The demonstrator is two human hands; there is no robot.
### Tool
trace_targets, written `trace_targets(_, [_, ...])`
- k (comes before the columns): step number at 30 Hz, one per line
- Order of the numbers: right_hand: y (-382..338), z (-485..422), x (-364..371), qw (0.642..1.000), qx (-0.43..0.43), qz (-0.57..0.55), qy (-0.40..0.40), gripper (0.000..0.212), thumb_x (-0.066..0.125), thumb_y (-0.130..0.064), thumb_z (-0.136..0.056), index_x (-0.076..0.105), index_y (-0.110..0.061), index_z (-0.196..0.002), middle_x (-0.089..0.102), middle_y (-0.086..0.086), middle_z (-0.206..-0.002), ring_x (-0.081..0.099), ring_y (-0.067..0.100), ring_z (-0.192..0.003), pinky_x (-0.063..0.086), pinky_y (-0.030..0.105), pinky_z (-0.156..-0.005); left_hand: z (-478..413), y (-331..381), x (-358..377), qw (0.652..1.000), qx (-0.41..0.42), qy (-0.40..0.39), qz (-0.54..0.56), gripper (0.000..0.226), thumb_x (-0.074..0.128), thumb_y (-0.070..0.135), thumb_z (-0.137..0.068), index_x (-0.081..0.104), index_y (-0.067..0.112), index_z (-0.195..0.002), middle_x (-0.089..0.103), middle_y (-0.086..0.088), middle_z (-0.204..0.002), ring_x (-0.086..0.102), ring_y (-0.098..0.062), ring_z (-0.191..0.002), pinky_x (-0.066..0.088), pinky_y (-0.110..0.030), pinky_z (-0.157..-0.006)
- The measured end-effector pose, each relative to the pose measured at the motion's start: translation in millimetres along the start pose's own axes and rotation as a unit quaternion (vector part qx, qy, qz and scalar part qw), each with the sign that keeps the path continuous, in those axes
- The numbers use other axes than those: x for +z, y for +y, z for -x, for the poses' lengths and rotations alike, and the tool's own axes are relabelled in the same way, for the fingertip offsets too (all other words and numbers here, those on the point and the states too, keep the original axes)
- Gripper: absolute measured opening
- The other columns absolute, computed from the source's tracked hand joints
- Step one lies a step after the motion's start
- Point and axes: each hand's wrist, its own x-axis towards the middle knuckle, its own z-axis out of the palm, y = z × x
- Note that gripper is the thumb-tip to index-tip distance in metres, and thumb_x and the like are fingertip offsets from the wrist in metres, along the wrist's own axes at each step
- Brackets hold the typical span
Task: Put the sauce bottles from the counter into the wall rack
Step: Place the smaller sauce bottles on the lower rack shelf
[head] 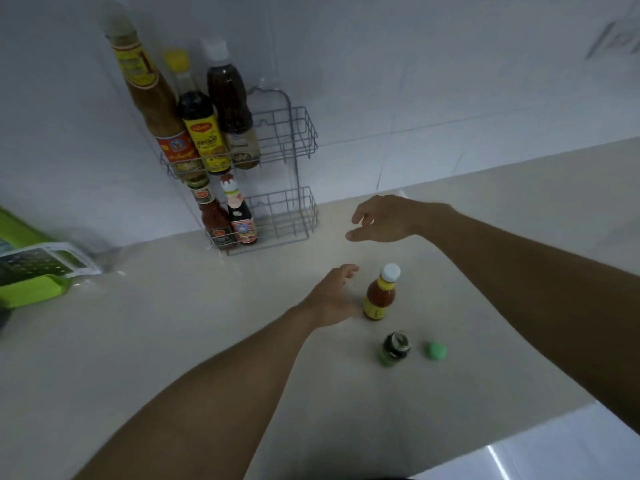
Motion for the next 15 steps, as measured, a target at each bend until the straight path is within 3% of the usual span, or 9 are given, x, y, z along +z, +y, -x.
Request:
trace_targets(3, [12.4, 23.3, 11.6, 0.999, 0.019, 0.010, -0.034, 0.082, 0.053, -0.086, -0.072, 0.052, -0.034, -0.136, 0.051, -0.007, -0.139, 0.049, 0.019, -0.124, 0.042, 0.043, -0.108, -6.3, 11.5, 26.6, 0.999, 0.022, -0.042, 0.008, 0.097, 0.087, 0.029, -0.069, 0.031, 0.032, -0.148, 0.042, 0.006, -0.144, 0.042, -0.016, -0.131, 0.038, -0.035, -0.105])
trace_targets(5, [17.3, 36.9, 20.8, 0.998, 0.017, 0.003, -0.056, 0.085, 0.058, -0.086, -0.067, 0.053, -0.035, -0.135, 0.051, -0.008, -0.135, 0.050, 0.019, -0.122, 0.043, 0.043, -0.106, -9.8, 17.1, 42.4, 0.999, 0.030, -0.032, 0.032, 0.081, 0.085, 0.031, -0.072, 0.040, 0.027, -0.140, 0.054, 0.007, -0.130, 0.053, -0.014, -0.119, 0.043, -0.032, -0.101])
trace_targets(7, [21.1, 46.3, 32.7, 0.998, -0.002, 0.011, -0.062, 0.072, 0.063, -0.077, -0.073, 0.058, -0.033, -0.130, 0.052, -0.009, -0.127, 0.051, 0.016, -0.118, 0.044, 0.040, -0.104, -10.2, 22.2, 52.8, 0.998, 0.041, 0.020, 0.049, 0.047, 0.077, 0.023, -0.082, 0.047, 0.024, -0.118, 0.058, 0.007, -0.109, 0.057, -0.011, -0.097, 0.047, -0.027, -0.089])
trace_targets(9, [26.8, 49.4, 46.5, 0.999, -0.030, -0.002, -0.027, 0.048, 0.067, -0.061, -0.082, 0.067, -0.029, -0.118, 0.056, -0.008, -0.121, 0.054, 0.016, -0.114, 0.047, 0.036, -0.099, -11.2, 23.8, 57.7, 0.996, 0.062, 0.046, 0.045, 0.031, 0.069, 0.013, -0.087, 0.046, 0.022, -0.106, 0.058, -0.001, -0.097, 0.054, -0.012, -0.084, 0.046, -0.026, -0.079])
trace_targets(11, [29.9, 50.9, 56.0, 0.999, -0.046, -0.025, 0.016, 0.034, 0.069, -0.049, -0.085, 0.072, -0.025, -0.110, 0.060, -0.005, -0.120, 0.055, 0.017, -0.111, 0.047, 0.033, -0.094, -11.0, 24.5, 58.2, 0.997, 0.057, 0.033, 0.046, 0.032, 0.067, 0.014, -0.088, 0.047, 0.021, -0.113, 0.060, -0.005, -0.104, 0.055, -0.013, -0.089, 0.042, -0.022, -0.078])
trace_targets(15, [28.3, 45.5, 60.0, 0.996, -0.066, -0.026, 0.045, 0.028, 0.068, -0.043, -0.087, 0.074, -0.020, -0.103, 0.063, -0.005, -0.106, 0.058, 0.017, -0.103, 0.048, 0.030, -0.086, -8.6, 25.0, 52.2, 0.999, 0.028, 0.018, 0.042, 0.047, 0.067, 0.020, -0.090, 0.043, 0.020, -0.130, 0.057, 0.001, -0.117, 0.055, -0.014, -0.102, 0.040, -0.021, -0.082])
